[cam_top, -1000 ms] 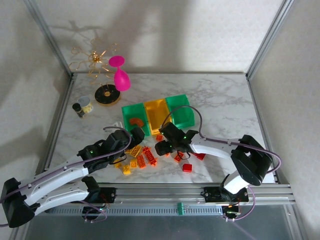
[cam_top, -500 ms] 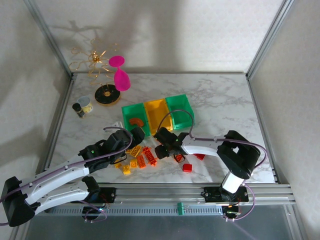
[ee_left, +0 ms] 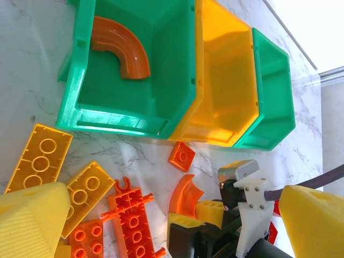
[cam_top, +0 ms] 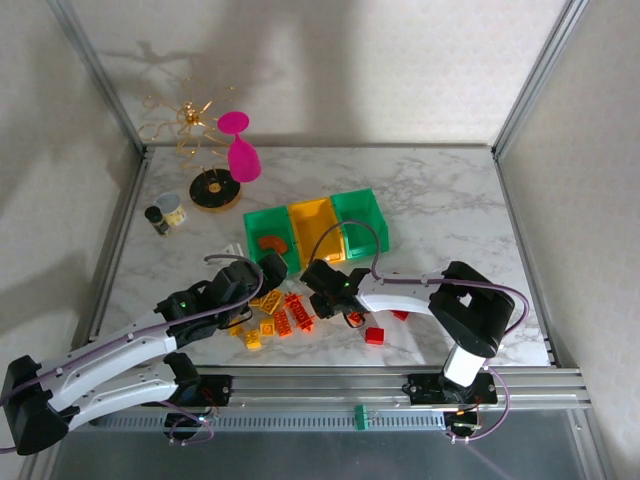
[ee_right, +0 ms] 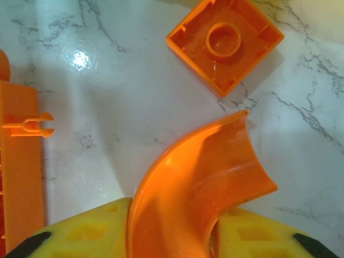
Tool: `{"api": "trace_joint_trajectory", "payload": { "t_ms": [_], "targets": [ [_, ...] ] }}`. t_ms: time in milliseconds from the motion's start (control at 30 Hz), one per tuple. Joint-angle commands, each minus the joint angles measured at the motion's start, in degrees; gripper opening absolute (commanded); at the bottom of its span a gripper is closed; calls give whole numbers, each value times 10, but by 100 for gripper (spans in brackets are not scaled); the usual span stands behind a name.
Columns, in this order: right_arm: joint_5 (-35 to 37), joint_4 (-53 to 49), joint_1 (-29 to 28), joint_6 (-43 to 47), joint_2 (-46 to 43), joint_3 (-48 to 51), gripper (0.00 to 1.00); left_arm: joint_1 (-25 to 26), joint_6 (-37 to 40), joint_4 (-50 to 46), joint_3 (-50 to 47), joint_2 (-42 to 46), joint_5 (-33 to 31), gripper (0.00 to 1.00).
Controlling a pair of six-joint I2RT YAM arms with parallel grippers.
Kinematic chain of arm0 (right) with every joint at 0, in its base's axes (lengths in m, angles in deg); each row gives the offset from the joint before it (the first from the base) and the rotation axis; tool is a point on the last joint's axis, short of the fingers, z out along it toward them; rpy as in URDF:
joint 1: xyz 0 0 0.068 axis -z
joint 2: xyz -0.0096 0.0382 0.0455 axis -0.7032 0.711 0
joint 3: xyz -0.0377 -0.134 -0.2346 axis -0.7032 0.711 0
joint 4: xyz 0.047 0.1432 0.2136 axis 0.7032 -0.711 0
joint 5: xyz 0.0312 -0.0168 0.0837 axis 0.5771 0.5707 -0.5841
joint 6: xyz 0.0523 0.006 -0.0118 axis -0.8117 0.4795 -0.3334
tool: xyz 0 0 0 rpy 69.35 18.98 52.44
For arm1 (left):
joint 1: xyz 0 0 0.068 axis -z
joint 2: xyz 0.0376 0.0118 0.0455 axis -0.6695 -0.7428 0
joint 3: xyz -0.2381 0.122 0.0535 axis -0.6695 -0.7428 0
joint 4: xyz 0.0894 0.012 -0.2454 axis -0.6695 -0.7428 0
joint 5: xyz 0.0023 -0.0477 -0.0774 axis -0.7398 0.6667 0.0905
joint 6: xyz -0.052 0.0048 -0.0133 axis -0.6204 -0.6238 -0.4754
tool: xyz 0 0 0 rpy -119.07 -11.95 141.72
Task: Sort the legos into containers by color
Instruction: Pick up the lego from the bottom-center of the table, then place the lego in the container.
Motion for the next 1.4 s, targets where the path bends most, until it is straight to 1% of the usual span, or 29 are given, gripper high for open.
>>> {"api": "trace_joint_trajectory", "payload": {
  "t_ms": [0,67,300,433,633,733,933,1167,1367],
  "targets": [
    [11,-16,-7,-3,-11,-10,28,4,-28,-25,-7,14,-30,100],
    [9,-16,-6,-2,-26,-11,25,4,-29,-30,-5,19,-32,100],
    [18,-28,-7,17,-94,-38,25,1,-10,-75,38,24,-52,100],
    [27,-17,-5,43,-90,-67,26,-11,11,-100,68,19,-57,100],
    [44,9,1,72,-32,-148,26,-46,29,-135,94,23,-55,100],
    [37,26,14,89,1,-193,27,-71,39,-149,104,34,-56,100],
    [44,40,34,136,98,-296,27,-128,65,-151,108,49,-41,100],
    [39,21,47,160,216,-428,29,-183,98,-136,109,27,-11,100],
    [59,-3,52,181,269,-497,41,-213,120,-127,109,6,4,100]
  ]
}}
